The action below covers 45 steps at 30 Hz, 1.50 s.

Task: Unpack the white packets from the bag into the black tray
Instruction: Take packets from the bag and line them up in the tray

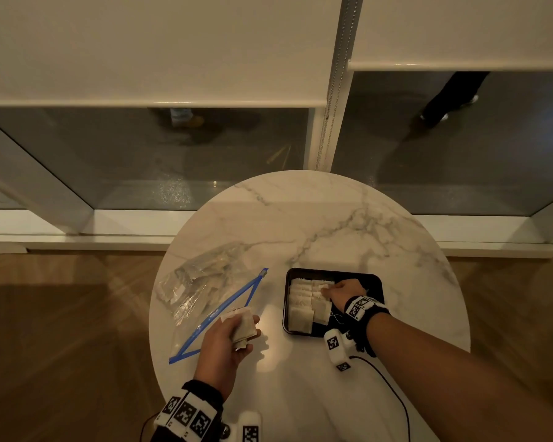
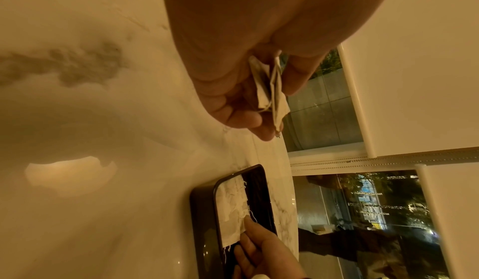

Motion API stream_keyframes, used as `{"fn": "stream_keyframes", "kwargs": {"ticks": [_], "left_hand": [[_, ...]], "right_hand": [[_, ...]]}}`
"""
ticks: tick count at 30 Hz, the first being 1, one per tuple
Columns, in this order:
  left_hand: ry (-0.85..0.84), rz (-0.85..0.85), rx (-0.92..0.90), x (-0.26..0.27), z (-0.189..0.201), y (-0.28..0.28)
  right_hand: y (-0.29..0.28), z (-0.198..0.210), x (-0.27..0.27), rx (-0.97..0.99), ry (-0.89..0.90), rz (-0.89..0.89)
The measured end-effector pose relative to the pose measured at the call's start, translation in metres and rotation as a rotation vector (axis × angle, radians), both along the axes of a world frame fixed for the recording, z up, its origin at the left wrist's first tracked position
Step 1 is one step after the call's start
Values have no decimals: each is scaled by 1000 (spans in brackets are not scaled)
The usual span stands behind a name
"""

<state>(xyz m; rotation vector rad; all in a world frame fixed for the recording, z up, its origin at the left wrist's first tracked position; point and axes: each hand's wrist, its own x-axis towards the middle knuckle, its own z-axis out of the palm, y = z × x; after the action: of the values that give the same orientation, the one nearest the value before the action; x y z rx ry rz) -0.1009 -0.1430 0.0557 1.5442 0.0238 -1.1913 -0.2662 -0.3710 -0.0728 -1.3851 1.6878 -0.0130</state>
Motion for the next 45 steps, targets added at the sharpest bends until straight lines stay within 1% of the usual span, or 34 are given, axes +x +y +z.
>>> {"fn": "stream_keyframes", "kwargs": {"ticks": [14, 20, 26, 39, 45], "left_hand": [[3, 11, 20, 3, 0, 0], [16, 27, 32, 6, -1, 0], [11, 21, 33, 6, -2, -2], [-9, -3, 32, 4, -4, -5], [-13, -14, 23, 4, -4, -3]], "right_hand": [[-5, -9, 1, 51, -50, -23], [-5, -11, 7, 24, -62, -69], [-8, -6, -2, 19, -73, -90], [-2, 3, -6, 38, -23, -84], [-1, 17, -6, 34, 19, -114]]}}
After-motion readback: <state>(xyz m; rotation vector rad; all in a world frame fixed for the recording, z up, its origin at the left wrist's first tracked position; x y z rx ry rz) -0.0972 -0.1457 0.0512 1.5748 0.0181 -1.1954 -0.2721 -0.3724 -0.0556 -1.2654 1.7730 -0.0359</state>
